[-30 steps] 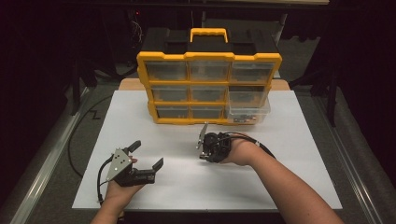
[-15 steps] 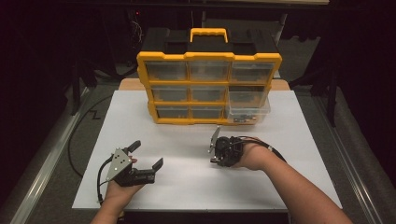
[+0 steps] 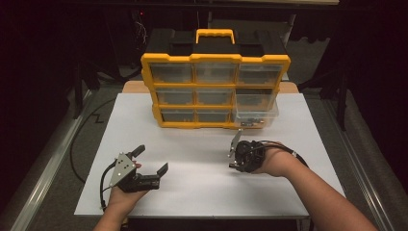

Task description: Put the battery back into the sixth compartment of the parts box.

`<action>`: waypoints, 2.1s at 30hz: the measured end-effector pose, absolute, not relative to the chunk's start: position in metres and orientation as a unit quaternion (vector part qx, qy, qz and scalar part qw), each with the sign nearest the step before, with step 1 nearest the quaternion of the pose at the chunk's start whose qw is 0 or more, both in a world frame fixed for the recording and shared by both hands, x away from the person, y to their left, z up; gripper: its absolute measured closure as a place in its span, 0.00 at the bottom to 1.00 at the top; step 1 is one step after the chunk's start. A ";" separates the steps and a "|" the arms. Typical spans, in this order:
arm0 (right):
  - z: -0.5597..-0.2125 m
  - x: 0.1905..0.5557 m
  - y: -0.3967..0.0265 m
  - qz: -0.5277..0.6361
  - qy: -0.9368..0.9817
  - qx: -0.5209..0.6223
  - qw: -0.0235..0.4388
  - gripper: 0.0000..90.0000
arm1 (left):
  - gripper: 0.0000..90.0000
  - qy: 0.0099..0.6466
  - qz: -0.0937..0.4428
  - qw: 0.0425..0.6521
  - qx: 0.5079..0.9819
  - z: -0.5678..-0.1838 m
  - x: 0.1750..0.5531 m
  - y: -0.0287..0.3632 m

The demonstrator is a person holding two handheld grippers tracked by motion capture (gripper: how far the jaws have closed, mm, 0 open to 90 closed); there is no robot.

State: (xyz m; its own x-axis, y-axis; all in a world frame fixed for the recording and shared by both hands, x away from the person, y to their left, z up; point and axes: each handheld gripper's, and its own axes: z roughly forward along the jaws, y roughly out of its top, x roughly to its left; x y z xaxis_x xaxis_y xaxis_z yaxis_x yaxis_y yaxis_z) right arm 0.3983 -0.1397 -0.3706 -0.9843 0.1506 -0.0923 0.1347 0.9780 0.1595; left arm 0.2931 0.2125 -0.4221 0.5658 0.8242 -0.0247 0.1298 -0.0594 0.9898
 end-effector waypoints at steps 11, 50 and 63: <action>-0.358 0.396 -0.161 0.078 0.992 0.084 0.061 0.88 | 0.01 0.359 0.298 0.584 0.665 -0.422 0.293 0.213; -0.286 0.396 -0.179 0.073 0.991 0.092 0.067 0.88 | 0.01 0.361 0.298 0.586 0.662 -0.422 0.292 0.213; -0.261 0.401 -0.176 0.066 0.991 0.094 0.074 0.88 | 0.01 0.361 0.298 0.586 0.662 -0.422 0.292 0.213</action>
State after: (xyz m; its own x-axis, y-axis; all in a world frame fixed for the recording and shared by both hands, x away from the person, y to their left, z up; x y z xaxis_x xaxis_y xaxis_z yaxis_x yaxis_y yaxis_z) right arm 0.4014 -0.1758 -0.2607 -0.9715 0.1955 -0.1337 0.1759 0.9736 0.1455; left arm 0.2923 0.2133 -0.4215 0.5618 0.8268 -0.0287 0.1284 -0.0529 0.9903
